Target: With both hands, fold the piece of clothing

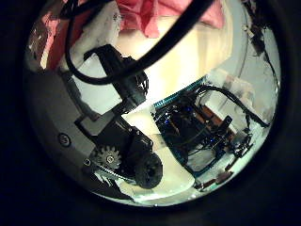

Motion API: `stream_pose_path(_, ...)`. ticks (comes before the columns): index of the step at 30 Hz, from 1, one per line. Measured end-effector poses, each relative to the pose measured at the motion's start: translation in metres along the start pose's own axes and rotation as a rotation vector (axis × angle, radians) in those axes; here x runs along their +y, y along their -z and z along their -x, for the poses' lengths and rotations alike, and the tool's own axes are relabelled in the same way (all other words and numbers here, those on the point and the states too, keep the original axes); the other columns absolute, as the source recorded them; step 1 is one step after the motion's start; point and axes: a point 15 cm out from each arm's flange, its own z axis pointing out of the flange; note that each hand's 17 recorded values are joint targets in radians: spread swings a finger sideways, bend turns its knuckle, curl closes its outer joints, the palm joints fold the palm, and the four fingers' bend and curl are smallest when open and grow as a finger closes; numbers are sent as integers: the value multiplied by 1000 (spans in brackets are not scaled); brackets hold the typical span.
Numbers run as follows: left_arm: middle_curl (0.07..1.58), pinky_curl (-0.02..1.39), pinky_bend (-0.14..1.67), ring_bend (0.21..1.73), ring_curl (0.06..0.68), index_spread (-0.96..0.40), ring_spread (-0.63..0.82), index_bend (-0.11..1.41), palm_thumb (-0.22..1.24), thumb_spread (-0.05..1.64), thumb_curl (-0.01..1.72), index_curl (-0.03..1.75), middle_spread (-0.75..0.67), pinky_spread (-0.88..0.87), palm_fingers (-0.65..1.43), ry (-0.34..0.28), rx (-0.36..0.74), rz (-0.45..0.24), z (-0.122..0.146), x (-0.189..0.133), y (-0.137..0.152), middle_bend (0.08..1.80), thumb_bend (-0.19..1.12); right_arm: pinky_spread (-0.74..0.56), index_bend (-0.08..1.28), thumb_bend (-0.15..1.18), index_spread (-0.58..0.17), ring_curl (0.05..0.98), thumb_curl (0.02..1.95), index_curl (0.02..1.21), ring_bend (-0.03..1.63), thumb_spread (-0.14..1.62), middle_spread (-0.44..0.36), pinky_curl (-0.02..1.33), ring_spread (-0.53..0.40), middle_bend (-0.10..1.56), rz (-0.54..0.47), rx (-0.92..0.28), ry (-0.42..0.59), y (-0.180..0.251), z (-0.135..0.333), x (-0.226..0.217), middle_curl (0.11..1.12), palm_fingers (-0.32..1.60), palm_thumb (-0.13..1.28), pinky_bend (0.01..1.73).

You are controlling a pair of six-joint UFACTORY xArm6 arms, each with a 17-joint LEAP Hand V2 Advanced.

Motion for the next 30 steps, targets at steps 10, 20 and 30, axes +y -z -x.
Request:
stream_pose_path(10, 833, 692, 1147, 1284, 577, -619, -434, 725, 681, 1363, 435, 845, -453, -613, 1077, 4, -2, -21, 7, -6, 17, 1101, -2, 138, 151, -29, -184, 294, 291, 280, 426, 1013, -15, 314, 27, 245, 73, 12, 55, -28, 29, -1, 374, 241, 574, 264)
stream_pose_path(20, 846, 701, 1140, 1284, 579, -637, -435, 687, 669, 1366, 448, 897, -454, -613, 1081, 7, -7, -29, 16, -11, 35, 1090, -7, 163, 160, -28, -164, 292, 297, 288, 435, 985, -15, 307, 26, 286, 130, 17, 52, -50, 45, 7, 397, 243, 565, 244)
stream_pose_path(30, 856, 708, 1132, 1282, 580, -647, -433, 658, 667, 1367, 453, 937, -457, -615, 1085, 1, -9, -29, 21, -8, 45, 1081, -6, 33, 156, -10, -168, 319, 325, 297, 520, 953, -54, 305, -87, 320, 129, 81, 8, -68, 34, -2, 424, 336, 674, 252)
